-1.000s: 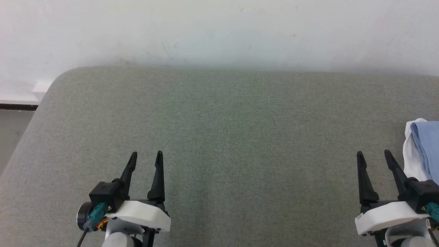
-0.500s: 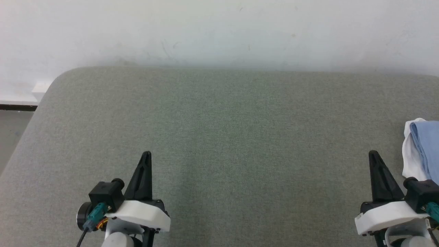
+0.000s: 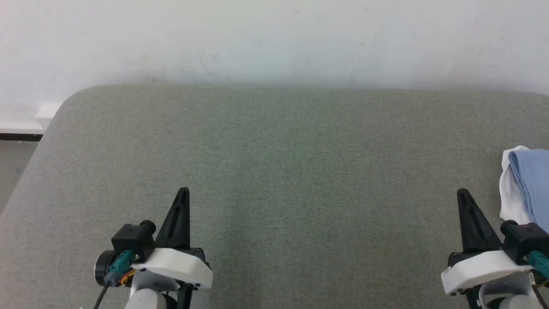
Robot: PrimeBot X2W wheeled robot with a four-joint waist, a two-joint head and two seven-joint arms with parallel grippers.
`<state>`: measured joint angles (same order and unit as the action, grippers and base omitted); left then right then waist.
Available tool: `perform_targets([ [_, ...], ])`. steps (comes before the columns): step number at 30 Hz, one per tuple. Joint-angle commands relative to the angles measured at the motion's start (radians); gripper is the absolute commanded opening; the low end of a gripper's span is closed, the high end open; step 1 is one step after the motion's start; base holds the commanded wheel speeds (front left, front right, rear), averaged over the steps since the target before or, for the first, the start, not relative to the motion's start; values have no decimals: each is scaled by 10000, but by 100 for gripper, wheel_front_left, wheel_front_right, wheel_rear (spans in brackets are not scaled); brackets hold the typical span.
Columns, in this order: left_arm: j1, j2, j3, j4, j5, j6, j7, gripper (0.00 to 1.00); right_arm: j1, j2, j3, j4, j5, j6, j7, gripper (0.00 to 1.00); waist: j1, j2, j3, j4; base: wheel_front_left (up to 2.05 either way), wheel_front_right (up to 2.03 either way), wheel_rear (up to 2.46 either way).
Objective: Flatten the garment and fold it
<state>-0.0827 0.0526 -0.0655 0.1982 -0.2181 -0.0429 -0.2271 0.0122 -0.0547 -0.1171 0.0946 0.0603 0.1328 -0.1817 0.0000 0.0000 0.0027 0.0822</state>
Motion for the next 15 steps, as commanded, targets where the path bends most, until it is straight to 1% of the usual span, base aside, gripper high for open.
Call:
perform_targets([
  [1,115,-3,55,-118,171,60,73,0,-16,6,76,-81,-64,-3,70,0,0,0,-1,-15,0,0,0],
  [15,208,-6,133,-361,433,108,359,0,-30,11,219,-194,-135,-5,298,0,0,0,-4,-120,0,0,0],
])
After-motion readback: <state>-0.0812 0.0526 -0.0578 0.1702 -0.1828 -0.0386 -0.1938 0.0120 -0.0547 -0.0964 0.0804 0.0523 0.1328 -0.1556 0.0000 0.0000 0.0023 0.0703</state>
